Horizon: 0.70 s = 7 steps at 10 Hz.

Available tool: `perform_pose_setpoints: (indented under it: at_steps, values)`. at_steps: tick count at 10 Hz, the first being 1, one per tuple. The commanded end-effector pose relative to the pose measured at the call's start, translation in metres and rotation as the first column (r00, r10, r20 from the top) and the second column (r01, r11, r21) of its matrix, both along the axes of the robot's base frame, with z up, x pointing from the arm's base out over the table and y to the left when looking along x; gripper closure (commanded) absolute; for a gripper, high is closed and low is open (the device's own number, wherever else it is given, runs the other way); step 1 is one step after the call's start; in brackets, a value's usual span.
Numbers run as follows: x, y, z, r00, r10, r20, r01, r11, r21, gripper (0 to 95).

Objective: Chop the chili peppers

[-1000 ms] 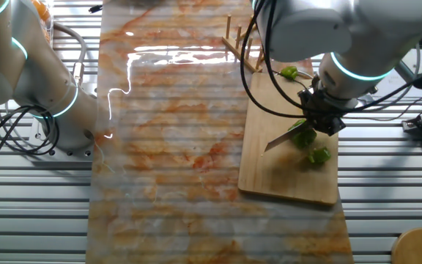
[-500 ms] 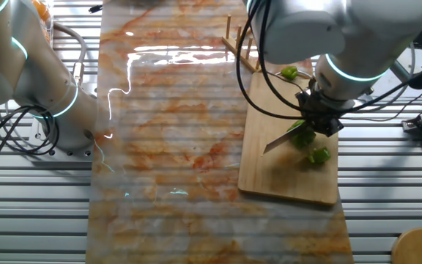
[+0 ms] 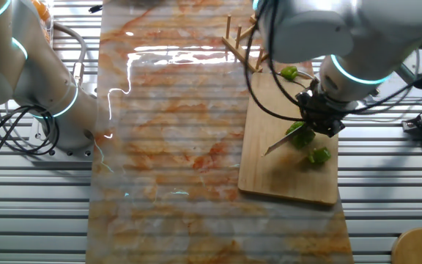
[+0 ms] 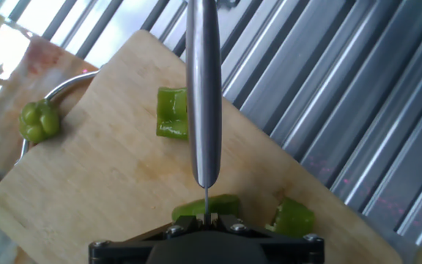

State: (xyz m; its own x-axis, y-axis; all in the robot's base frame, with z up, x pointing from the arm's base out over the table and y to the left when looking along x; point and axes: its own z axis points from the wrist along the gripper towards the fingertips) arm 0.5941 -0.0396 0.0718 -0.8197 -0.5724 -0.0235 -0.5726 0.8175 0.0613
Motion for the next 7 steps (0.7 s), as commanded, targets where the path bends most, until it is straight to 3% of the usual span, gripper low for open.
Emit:
perform_pose_setpoints:
  at_steps: [1,5,7]
  values:
    - [0.0,-0.001,-0.003,1.0,0.019,-0.022,-0.018,1.0,0.017,95.0]
    - [0.002,-0.003,-0.009,0.998,0.046,-0.039,-0.044,0.998,0.039,95.0]
    - [0.004,-0.003,-0.022,0.997,0.049,-0.065,-0.046,0.998,0.047,95.0]
